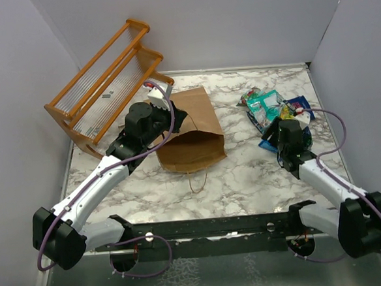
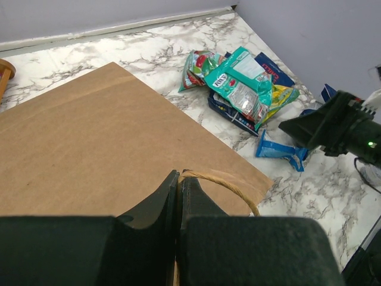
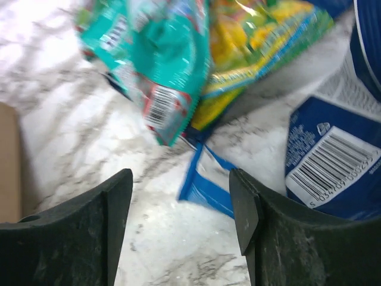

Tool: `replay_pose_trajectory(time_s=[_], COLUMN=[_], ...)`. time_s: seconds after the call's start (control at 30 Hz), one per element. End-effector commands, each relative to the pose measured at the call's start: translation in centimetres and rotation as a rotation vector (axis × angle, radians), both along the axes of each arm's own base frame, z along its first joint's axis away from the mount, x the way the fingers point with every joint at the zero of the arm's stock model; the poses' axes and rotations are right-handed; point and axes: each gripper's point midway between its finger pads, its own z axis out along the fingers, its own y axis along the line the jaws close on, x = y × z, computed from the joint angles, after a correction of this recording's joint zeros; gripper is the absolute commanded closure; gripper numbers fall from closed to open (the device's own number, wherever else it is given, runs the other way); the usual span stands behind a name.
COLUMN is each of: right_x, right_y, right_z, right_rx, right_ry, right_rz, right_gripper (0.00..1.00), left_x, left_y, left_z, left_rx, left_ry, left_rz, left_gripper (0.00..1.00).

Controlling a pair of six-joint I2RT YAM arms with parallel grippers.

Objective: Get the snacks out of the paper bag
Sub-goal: Place the snack at the center of the board, then take out the snack from the paper bag.

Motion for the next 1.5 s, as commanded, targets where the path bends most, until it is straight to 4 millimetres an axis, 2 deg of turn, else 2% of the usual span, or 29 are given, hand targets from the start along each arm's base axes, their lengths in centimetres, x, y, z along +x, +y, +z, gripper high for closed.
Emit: replay_pose_trajectory(time_s=[0.0,0.13,0.27,0.47,0.53,0.67,0.8,0.9,1.0,1.1,1.27,1.37,1.47], right_x=[1.2,0.3,-2.4,-6.9,-9.0,-13.2,-14.8,-14.8,-13.7,-12.0,-9.1,-6.5,-3.7], right_y=[2.9,8.0,12.8,18.7,21.0,24.2,26.5,28.1,29.4,30.4,31.4,32.3,32.6], right_z=[6.6,11.7,14.6,16.1,16.6,16.7,16.0,14.8,13.6,11.9,10.2,7.8,6.9], right_rx=[-0.006,-0.053,-0.024,-0.050,-0.111,-0.265,-0.462,-0.658,-0.855,-1.002,-1.128,-1.231,-1.279], right_ry=[-0.228,-0.436,-0.585,-0.710,-0.776,-0.937,-1.013,-1.026,-1.003,-0.947,-0.872,-0.730,-0.648], right_rz=[0.225,0.591,0.904,1.243,1.346,1.514,1.562,1.577,1.555,1.544,1.495,1.492,1.376], right_gripper=[0.32,0.31,0.30,0.30,0.30,0.30,0.32,0.35,0.37,0.41,0.44,0.46,0.47], left_x=[-0.2,-0.3,-0.3,-0.2,-0.2,-0.2,-0.5,-1.5,-2.7,-3.1,-3.1,-3.1,-3.1], left_y=[-0.3,-0.4,-0.4,-0.5,-0.5,-0.5,-0.9,-1.8,-2.9,-3.1,-2.4,-2.2,-2.1], left_z=[2.5,2.5,2.4,2.3,2.3,2.3,2.7,3.5,4.2,4.7,5.3,5.5,5.6], left_rx=[-0.048,-0.049,-0.050,-0.048,-0.047,-0.047,-0.056,-0.110,-0.162,-0.168,-0.160,-0.159,-0.162], left_ry=[-0.042,-0.038,-0.035,-0.033,-0.032,-0.033,-0.042,-0.042,-0.045,-0.062,-0.095,-0.100,-0.100], left_rz=[-0.022,-0.028,-0.029,-0.030,-0.030,-0.030,-0.059,-0.126,-0.214,-0.242,-0.216,-0.209,-0.210], left_gripper=[1.00,1.00,1.00,1.00,1.00,1.00,1.00,1.00,1.00,1.00,1.00,1.00,1.00])
